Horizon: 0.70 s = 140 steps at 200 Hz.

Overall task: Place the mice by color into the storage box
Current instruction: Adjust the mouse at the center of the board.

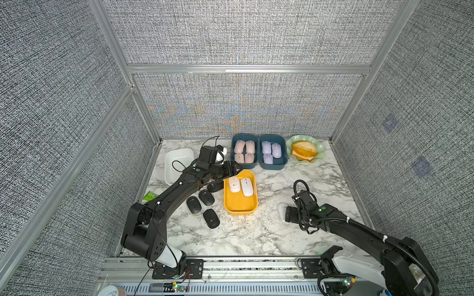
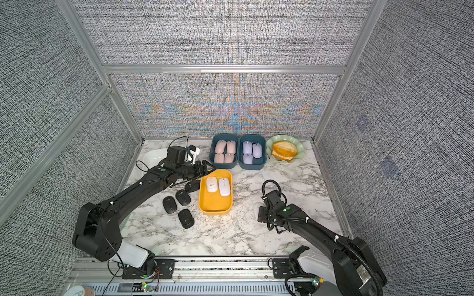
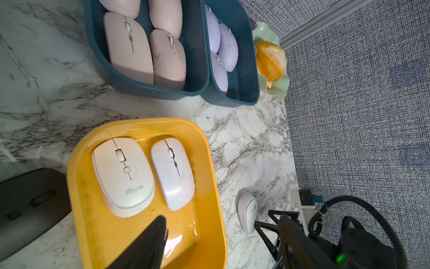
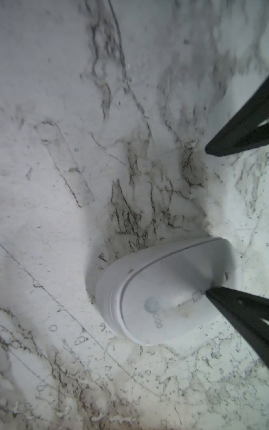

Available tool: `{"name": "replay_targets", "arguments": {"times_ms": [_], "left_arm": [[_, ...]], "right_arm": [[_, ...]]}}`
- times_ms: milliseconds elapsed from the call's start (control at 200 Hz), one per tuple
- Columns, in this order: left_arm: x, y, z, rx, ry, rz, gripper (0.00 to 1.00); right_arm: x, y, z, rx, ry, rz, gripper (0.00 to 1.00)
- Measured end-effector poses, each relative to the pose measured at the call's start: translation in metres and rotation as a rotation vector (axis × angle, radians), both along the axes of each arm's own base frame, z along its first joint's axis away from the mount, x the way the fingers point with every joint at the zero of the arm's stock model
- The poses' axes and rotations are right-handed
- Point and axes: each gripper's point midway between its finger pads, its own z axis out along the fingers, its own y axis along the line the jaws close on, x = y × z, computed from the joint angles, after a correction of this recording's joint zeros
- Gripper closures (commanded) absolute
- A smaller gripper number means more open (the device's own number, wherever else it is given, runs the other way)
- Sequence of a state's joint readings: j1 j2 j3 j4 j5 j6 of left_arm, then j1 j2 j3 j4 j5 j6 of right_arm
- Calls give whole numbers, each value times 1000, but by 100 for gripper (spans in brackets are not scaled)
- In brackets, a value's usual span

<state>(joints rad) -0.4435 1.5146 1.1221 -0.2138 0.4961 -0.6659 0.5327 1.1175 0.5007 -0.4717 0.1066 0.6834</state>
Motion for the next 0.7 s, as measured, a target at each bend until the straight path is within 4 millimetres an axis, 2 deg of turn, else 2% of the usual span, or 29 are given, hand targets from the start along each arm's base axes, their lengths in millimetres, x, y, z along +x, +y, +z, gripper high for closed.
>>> {"name": "replay_targets", "arguments": {"times_ms": [90,245,510,700], "left_arm": [[1,1,1,4,-6,2,23],[1,2,-2,16,-5,7,23],[2,4,-1,28,-15,12,23],[4,7,0,46,-23,30,23]], "right_arm": [[-5,7,-6,47,12,9,9],[0,18,-4,96,-6,19,9],[1,68,4,187,41,120,9],[18,111,17,279,42,150,10]]}}
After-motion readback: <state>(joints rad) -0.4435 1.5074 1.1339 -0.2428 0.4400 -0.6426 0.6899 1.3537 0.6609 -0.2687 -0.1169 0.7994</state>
